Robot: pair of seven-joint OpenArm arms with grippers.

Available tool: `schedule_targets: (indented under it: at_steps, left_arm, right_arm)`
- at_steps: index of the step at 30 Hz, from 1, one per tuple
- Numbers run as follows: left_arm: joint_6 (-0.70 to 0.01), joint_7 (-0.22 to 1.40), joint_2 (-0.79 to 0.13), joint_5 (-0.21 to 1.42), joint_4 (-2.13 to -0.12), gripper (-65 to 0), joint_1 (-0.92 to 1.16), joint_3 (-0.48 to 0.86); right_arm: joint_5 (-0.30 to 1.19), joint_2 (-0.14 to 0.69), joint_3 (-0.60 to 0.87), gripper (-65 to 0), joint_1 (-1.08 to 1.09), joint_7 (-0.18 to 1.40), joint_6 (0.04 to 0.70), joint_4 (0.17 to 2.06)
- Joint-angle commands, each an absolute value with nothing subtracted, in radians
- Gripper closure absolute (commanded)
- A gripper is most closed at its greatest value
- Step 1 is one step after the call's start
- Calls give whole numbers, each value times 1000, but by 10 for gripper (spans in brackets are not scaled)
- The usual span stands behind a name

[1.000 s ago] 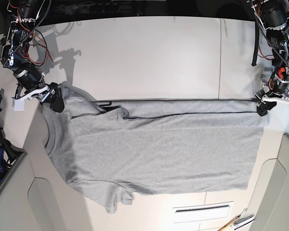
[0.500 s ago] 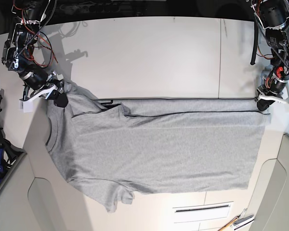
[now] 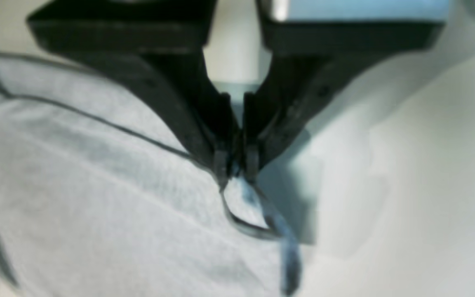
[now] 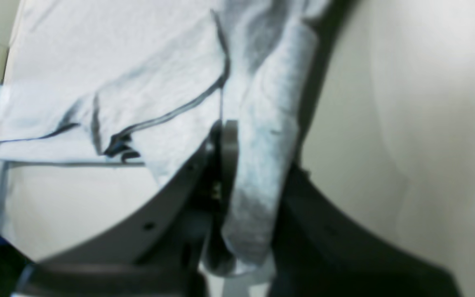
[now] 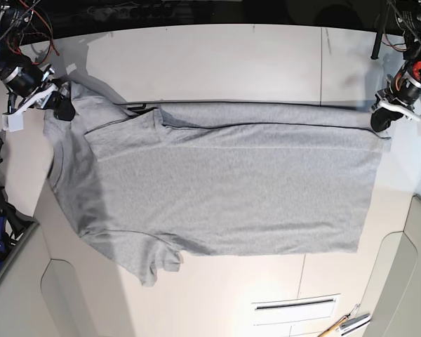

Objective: Fold the T-shirt properly
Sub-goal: 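Drag the folded edge with both grippers back toward the collar and lay it flat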

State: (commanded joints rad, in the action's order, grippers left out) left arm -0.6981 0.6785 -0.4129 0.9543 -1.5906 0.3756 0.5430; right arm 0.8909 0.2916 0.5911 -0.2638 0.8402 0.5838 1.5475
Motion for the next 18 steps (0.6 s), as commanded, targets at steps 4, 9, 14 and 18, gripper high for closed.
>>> schedule_targets:
  at_steps: [4, 9, 14, 18]
  left_arm:
    - [-698, 678, -413, 955, -1679, 0, 480, 570]
    - [-698, 686, -413, 1023, -1737, 0, 596, 633]
    - [-698, 750, -405, 1089, -1744, 0, 643, 646]
    - [-698, 790, -382, 1142, -1744, 0, 655, 646]
  right_arm:
    - [907, 312, 621, 0, -350, 866, 584, 1645]
    - [925, 336, 676, 0, -443, 872, 584, 1692]
    - [951, 338, 714, 0, -492, 873, 584, 1692]
    - [951, 335, 714, 0, -508, 876, 584, 1692]
